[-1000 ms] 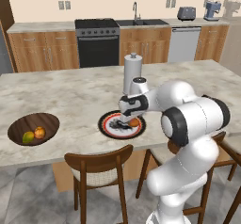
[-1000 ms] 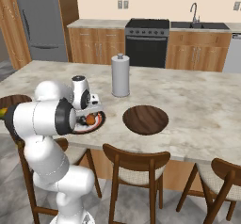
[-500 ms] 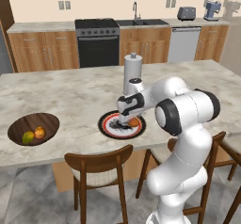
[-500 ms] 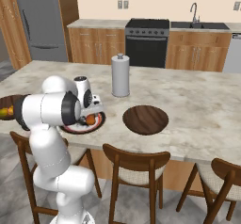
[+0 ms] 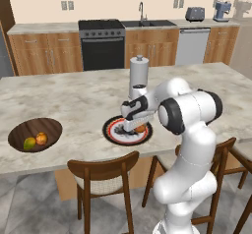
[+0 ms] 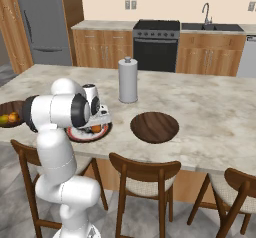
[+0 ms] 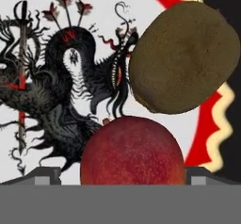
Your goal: Take the fruits from the plate on the dining counter and place two fruits in each bowl.
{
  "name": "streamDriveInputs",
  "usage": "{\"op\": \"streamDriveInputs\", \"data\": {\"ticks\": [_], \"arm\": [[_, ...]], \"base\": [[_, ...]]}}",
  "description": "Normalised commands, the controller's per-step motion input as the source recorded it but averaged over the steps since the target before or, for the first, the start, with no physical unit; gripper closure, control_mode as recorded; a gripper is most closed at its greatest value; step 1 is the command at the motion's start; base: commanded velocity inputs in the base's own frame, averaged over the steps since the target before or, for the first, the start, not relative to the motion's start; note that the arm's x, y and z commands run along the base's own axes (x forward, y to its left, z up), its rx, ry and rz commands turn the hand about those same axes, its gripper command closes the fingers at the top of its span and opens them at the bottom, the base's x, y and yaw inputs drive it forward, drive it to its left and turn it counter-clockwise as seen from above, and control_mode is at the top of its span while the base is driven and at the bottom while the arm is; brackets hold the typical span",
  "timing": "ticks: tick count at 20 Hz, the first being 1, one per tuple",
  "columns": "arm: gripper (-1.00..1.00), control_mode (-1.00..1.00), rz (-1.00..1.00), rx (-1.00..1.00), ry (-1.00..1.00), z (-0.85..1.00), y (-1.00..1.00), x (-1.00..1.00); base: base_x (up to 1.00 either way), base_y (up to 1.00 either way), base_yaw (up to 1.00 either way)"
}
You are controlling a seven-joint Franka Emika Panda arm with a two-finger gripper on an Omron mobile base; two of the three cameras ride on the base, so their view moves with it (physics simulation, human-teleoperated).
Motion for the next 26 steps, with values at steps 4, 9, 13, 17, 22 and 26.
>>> {"op": "streamDriveInputs", "data": {"ticks": [4,9,13,17,22,26], "arm": [[1.00,-1.00,0.00,0.00,0.14,-0.04,-0.04,0.00],[1.00,-1.00,0.00,0.01,0.16,0.29,-0.30,-0.01],[1.00,-1.00,0.00,0.02,0.01,0.69,-0.60,-0.13],[1.00,-1.00,0.00,0.00,0.00,0.60,-0.72,-0.09],[1.00,-1.00,-0.01,-0.01,0.00,0.26,-0.91,-0.01],[1.00,-1.00,-0.02,-0.05,0.00,0.02,-0.96,0.01]], "base": [[0.00,0.00,0.00],[0.00,0.00,0.00],[0.00,0.00,0.00],[0.00,0.00,0.00],[0.00,0.00,0.00],[0.00,0.00,0.00]]}}
